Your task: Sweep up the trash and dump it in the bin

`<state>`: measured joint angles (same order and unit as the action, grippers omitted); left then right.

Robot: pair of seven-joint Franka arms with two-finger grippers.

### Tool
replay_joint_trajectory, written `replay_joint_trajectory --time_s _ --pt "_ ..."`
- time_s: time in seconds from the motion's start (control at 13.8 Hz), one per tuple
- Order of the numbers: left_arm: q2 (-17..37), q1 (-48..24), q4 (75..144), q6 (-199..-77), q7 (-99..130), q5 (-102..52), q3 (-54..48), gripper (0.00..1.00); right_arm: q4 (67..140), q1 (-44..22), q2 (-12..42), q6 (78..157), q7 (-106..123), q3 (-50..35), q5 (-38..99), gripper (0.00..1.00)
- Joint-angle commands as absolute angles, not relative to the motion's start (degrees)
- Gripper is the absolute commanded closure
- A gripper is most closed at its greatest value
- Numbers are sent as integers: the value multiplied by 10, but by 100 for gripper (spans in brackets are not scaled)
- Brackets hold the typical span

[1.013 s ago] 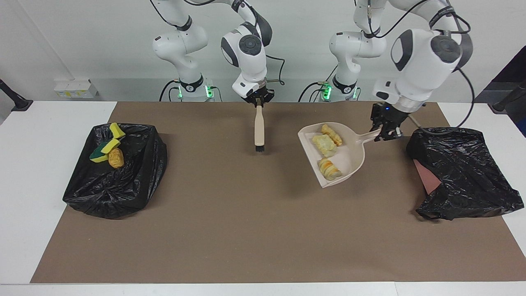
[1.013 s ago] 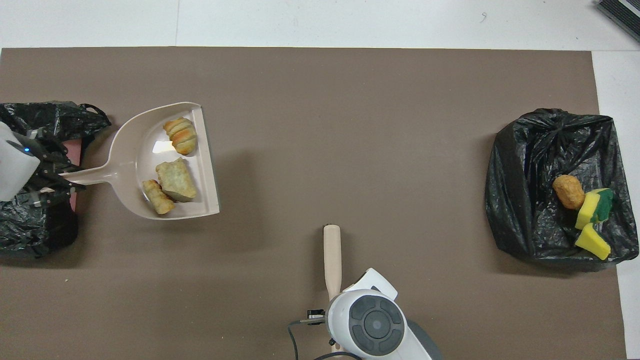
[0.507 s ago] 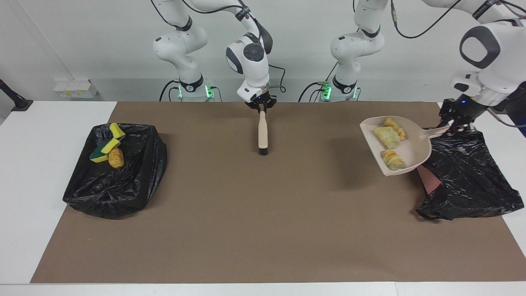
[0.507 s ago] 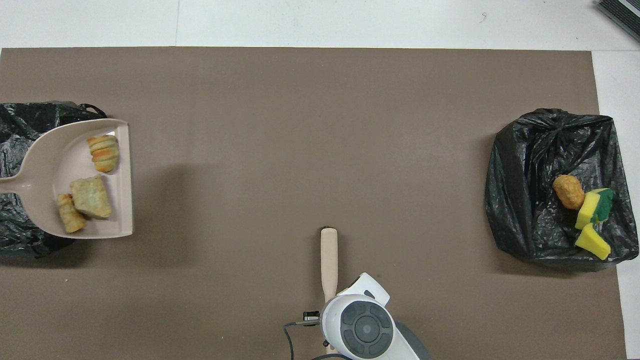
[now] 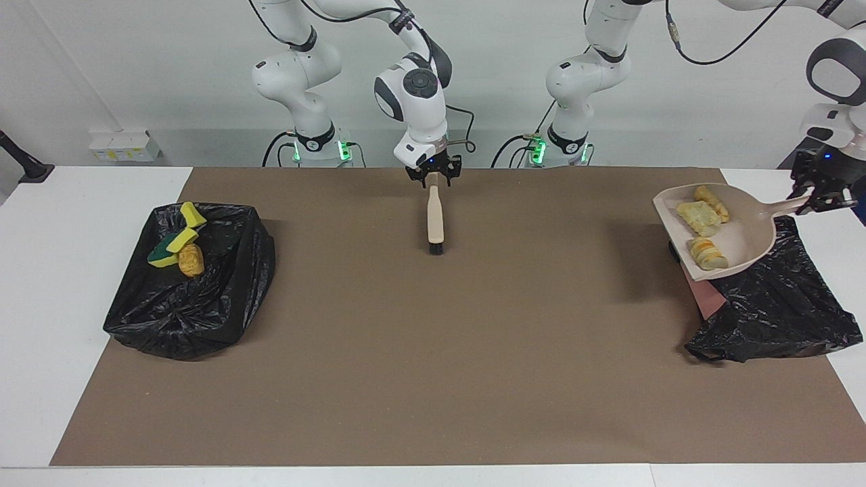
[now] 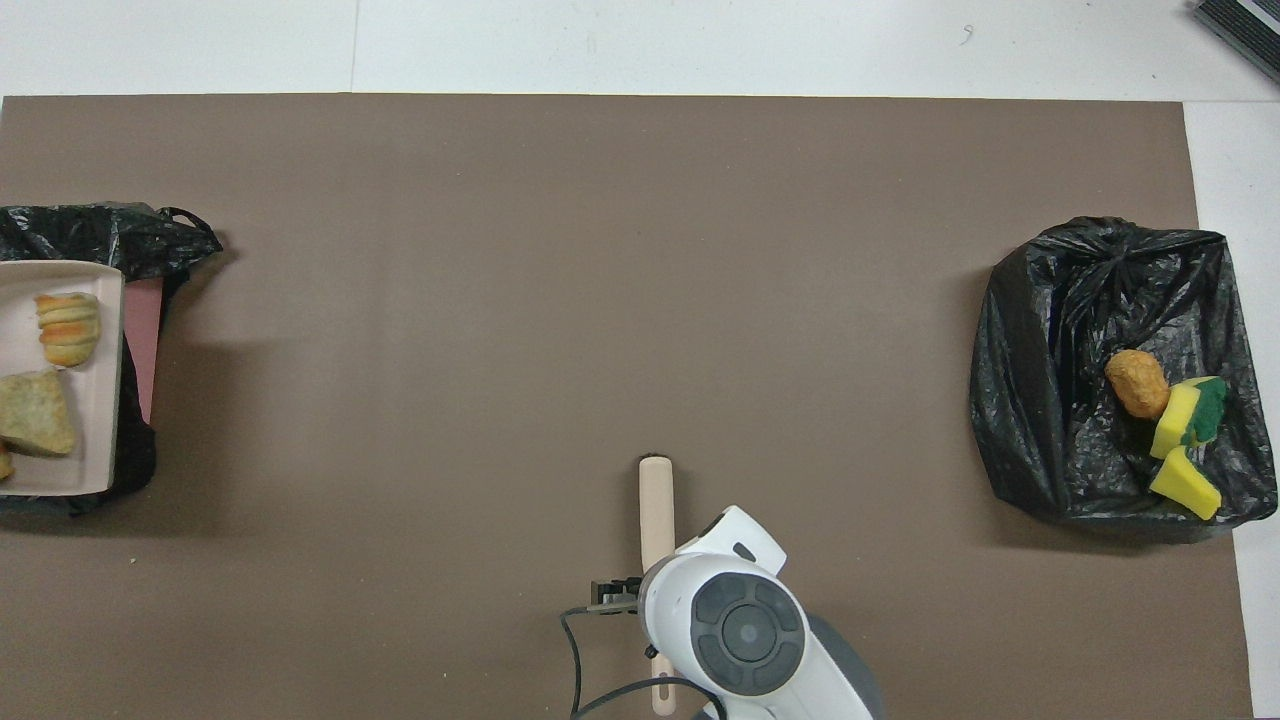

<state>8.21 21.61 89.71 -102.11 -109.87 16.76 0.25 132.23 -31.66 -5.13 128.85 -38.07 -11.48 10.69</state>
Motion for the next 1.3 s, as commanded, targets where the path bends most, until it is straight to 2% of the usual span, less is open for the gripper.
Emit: replay_joint_trajectory --time_s 0.0,0.29,0.58,0.87,1.09,1.23 --pt "103 222 866 -1049 -1105 248 -3 100 1266 -256 -59 1234 -380 -117 63 0" --pt "103 219 867 -1071 -1089 366 -3 100 1204 -166 -63 1181 -347 -116 12 0" --pt "98 210 875 -1085 -1000 445 -4 100 1122 -62 -60 1115 -214 -115 2 0" --pt "93 205 886 -1097 -984 491 -4 100 1076 -54 -58 1102 -124 -52 -30 0" --pt "92 179 883 -1083 -953 550 -4 100 1018 -54 -55 1028 -70 11 -28 0" --pt "91 161 882 -1059 -925 593 -4 100 977 -54 -59 957 -65 24 -22 0"
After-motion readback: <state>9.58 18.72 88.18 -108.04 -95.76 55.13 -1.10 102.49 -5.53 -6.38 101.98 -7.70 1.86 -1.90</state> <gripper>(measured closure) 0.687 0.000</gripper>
